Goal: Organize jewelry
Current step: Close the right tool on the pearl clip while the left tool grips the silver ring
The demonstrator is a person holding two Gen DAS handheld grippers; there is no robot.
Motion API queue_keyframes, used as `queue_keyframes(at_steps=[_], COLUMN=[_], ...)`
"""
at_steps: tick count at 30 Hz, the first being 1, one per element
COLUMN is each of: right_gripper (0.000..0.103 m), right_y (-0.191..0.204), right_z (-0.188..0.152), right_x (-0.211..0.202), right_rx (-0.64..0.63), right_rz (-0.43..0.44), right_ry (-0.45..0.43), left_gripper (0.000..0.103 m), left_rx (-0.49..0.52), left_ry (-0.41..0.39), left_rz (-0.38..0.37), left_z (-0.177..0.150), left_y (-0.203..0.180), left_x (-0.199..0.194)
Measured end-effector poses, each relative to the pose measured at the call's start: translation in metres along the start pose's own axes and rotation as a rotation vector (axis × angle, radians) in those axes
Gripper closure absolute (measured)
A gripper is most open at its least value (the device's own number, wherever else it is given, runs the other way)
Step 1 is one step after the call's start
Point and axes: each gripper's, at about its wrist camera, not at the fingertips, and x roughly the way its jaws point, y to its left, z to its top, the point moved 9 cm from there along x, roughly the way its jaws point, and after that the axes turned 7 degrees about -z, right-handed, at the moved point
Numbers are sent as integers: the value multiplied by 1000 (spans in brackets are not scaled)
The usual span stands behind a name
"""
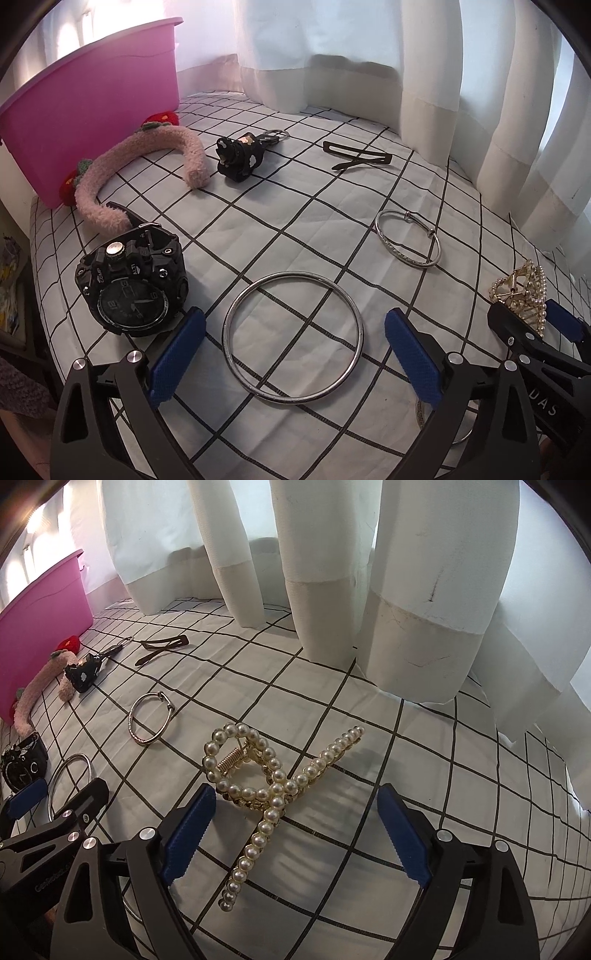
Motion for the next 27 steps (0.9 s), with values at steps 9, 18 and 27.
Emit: queue_keyframes(at_steps=[9,18,27], right_gripper=[37,54,54], right_y=[5,9,9], right_z=[-2,-1,-6], right_x=[-8,-11,-20], right_rx=[-29,-24,6], right_rz=[15,60,87], right_ry=[-25,-43,-55], left_gripper=[32,32,32], left_rx=[30,27,19], left_ry=[-34,-42,-62], left_rz=[-30,-46,-66], left_z=[-2,-2,-4], left_y=[-6,-5,-4], left_x=[-8,-10,-22])
